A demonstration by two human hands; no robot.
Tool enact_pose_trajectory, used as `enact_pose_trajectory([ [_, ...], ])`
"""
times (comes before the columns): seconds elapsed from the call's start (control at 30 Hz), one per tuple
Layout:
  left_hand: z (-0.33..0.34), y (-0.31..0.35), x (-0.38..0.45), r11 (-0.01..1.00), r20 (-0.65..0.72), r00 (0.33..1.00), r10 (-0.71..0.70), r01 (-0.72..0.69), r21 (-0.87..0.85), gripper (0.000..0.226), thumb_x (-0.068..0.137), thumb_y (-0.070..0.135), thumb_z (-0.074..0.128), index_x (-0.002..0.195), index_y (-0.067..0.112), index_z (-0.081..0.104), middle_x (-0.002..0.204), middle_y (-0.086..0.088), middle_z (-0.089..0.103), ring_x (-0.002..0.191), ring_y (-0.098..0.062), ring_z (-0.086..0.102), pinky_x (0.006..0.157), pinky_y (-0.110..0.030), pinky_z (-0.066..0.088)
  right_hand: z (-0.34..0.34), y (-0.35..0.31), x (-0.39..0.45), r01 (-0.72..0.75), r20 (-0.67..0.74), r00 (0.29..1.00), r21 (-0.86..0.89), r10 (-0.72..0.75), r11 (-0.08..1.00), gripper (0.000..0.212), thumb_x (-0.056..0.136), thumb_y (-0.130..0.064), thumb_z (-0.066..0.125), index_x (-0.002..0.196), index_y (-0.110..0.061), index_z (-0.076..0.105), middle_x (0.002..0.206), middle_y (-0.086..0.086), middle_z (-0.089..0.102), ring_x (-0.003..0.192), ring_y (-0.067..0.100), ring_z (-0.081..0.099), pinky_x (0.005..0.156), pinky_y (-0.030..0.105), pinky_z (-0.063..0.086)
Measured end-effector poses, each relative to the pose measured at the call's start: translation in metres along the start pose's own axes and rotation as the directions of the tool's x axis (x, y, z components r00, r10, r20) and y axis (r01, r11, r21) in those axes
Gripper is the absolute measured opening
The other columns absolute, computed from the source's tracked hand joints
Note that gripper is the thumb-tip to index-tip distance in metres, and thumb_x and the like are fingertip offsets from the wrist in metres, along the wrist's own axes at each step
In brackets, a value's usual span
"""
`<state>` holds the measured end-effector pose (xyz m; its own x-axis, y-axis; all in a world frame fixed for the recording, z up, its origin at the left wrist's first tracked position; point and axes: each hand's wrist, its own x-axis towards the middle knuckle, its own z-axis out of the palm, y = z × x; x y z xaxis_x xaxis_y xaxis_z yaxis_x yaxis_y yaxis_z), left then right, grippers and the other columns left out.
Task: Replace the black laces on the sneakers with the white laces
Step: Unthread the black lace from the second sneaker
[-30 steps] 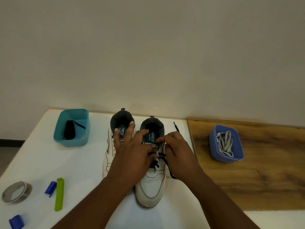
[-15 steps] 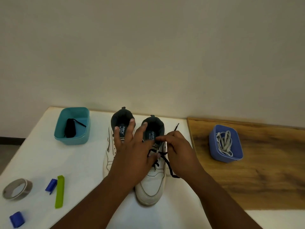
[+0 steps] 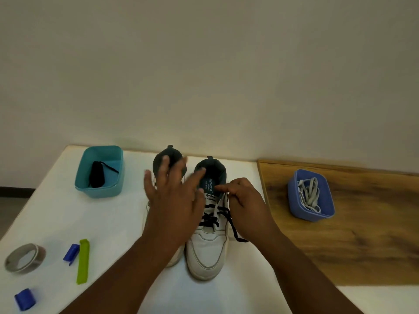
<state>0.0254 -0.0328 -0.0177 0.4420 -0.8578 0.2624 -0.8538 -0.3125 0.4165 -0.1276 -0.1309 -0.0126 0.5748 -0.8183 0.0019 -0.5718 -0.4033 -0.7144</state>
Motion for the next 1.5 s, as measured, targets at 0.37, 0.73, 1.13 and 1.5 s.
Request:
enact_pose_trajectory([
  [0.37, -0.012, -0.005, 0.005, 0.983, -0.257, 0.956, -0.143, 0.106, -0.152, 0.015, 0.102, 0.026, 0.049, 0.104, 0.023, 0.063, 0.121, 0.004, 0.06, 0.12, -0.022, 0.052, 0.109, -0.059, 0.034, 0.001, 0.003, 0.001, -0.005, -0.02, 1.0, 0.007, 0.005, 1.0, 0.043, 0.102, -0.001, 0.044, 0.12, -0.025, 0.073, 0.111, -0.008, 0.055, 0.098, -0.005, 0.053, 0.082, -0.002, 0.036],
  [0.73, -0.053, 0.004, 0.015, 0.463, -0.35, 0.724, -0.594, -0.047, -0.885, 0.026, 0.106, 0.022, 0.035, 0.085, 0.032, 0.046, 0.08, 0.007, 0.058, 0.059, -0.011, 0.05, 0.049, -0.028, 0.044, 0.002, 0.005, -0.001, -0.022, -0.072, 0.997, -0.002, 0.021, 1.0, 0.026, 0.101, -0.018, 0.058, 0.116, -0.032, 0.073, 0.112, -0.013, 0.056, 0.095, -0.009, 0.053, 0.079, -0.001, 0.037],
  [1.13, -0.029, -0.002, 0.004, 0.97, -0.206, 0.965, -0.16, 0.116, -0.211, 0.069, 0.081, 0.011, 0.067, 0.143, 0.029, 0.042, 0.139, 0.001, 0.049, 0.13, -0.024, 0.043, 0.106, -0.051, 0.04, 0.004, 0.009, -0.004, 0.04, -0.011, 0.999, -0.043, -0.041, 0.998, 0.018, 0.098, -0.035, 0.061, 0.115, -0.038, 0.068, 0.131, -0.016, 0.047, 0.116, -0.002, 0.049, 0.083, 0.008, 0.041],
  [1.5, 0.003, -0.003, -0.006, 0.994, 0.139, 0.99, -0.039, 0.024, 0.104, 0.009, 0.085, 0.049, 0.065, 0.083, 0.043, 0.072, 0.15, 0.007, 0.045, 0.153, -0.029, 0.007, 0.117, -0.063, -0.008, -0.001, 0.013, 0.001, 0.068, -0.051, 0.996, -0.009, -0.068, 0.998, 0.033, 0.091, 0.001, 0.054, 0.09, -0.03, 0.063, 0.111, -0.011, 0.055, 0.103, -0.004, 0.053, 0.08, 0.001, 0.037],
])
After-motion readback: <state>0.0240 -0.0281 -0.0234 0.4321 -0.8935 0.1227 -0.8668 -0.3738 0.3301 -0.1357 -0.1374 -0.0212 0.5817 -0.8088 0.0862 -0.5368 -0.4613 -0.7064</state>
